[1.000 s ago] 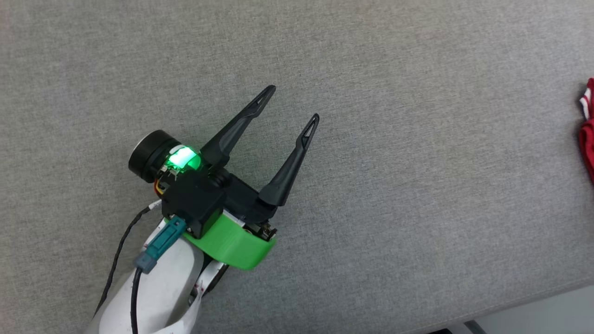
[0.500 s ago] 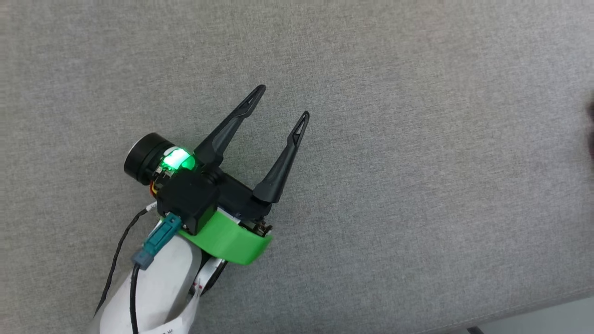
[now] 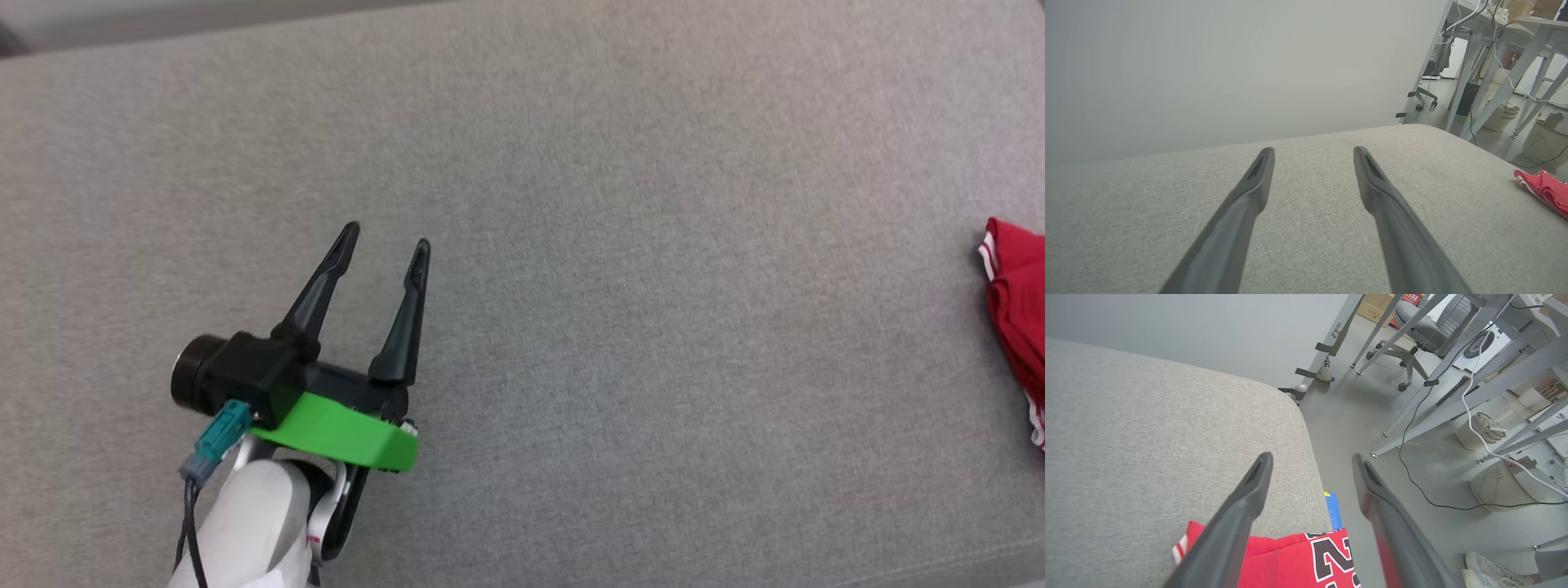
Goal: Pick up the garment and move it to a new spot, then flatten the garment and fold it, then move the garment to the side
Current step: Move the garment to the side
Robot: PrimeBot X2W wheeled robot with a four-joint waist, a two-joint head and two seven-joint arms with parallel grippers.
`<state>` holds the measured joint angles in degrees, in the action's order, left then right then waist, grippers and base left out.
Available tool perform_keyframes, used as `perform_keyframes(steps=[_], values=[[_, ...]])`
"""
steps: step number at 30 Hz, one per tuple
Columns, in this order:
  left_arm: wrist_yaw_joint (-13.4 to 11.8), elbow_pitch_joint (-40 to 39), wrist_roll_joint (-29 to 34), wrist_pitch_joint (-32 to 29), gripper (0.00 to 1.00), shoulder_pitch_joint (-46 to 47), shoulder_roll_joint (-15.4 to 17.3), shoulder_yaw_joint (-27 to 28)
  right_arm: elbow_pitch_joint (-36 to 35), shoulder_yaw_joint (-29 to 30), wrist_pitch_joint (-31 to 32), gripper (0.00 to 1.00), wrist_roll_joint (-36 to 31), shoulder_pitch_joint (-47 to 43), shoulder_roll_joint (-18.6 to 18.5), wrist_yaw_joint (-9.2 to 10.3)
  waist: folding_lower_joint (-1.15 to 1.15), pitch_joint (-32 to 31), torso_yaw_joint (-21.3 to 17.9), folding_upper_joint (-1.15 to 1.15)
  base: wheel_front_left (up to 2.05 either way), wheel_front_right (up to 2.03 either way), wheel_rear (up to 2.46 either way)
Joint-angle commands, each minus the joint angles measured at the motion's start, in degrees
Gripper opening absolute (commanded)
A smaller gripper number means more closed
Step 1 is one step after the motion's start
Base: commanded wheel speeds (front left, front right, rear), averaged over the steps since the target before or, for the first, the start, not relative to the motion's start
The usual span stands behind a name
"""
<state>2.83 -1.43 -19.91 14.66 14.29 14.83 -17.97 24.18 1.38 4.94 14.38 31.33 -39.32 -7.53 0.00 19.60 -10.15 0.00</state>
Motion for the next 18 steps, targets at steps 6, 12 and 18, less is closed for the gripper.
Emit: perform_keyframes(steps=[6,12,18], values=[[-0.66,1.99,-1.27,0.32,1.0,-5.91,-2.32,4.18,-16.4,0.77,-2.68,1.0,6.01,-9.87,7.25,0.04,0.0,-10.93,6.34,0.0,0.0,0.0,0.0],[-0.23,3.13,-1.21,0.33,1.0,-10.48,-4.37,7.86,-26.12,0.78,-6.61,1.0,5.74,-19.32,15.57,0.04,0.0,-14.31,8.62,0.0,0.0,0.0,0.0],[1.38,4.47,0.9,0.33,1.0,-13.81,-6.09,9.81,-28.52,-0.25,-11.7,1.0,4.32,-27.2,23.24,0.04,0.0,-16.67,10.68,0.0,0.0,0.0,0.0]])
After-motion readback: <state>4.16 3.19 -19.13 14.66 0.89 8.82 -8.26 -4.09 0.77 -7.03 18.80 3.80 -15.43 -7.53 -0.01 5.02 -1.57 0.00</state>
